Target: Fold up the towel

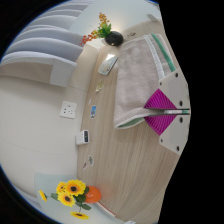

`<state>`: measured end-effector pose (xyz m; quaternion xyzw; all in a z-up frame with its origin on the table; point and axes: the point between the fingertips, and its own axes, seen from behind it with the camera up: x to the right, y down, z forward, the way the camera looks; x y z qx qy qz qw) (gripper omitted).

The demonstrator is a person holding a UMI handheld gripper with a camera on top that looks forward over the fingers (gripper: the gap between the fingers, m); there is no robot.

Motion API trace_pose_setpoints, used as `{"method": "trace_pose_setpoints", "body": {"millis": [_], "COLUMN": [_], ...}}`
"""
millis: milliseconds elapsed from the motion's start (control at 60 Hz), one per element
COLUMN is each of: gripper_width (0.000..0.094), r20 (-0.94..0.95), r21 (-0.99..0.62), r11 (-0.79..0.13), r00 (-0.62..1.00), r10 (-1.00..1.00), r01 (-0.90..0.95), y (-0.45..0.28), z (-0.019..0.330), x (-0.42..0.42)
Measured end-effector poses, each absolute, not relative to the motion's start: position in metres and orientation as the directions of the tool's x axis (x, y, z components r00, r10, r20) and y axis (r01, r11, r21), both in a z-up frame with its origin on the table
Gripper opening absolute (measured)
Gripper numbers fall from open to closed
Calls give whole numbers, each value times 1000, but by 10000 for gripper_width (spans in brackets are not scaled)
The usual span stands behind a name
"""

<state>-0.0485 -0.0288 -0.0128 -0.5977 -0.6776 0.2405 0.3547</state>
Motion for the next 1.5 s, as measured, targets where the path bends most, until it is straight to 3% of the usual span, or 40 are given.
{"method": "trace_pose_setpoints", "body": {"millis": [183, 367, 467, 583, 750, 1117, 1267, 1417, 1500], "gripper_width": [35, 36, 35, 36, 36, 37, 42, 51, 65], "r20": [-58, -246, -286, -298, -193, 71, 243, 348, 324], "r21": [-704, -745, -776, -793, -817, -772, -742, -742, -754], "r11": [-58, -206, -260, -301, -245, -54, 108, 228, 199], "r00": [23, 25, 47, 93, 153, 171, 116, 71, 90], "r10": [998, 969, 957, 950, 969, 983, 963, 935, 942], "r01": [708, 635, 574, 529, 523, 633, 662, 631, 626], "y": [-58, -66, -38, 17, 104, 222, 248, 248, 247], "z": [5, 94, 140, 170, 158, 48, 18, 19, 19], "x": [-35, -33, -40, -47, -54, -67, -66, -67, -66]}}
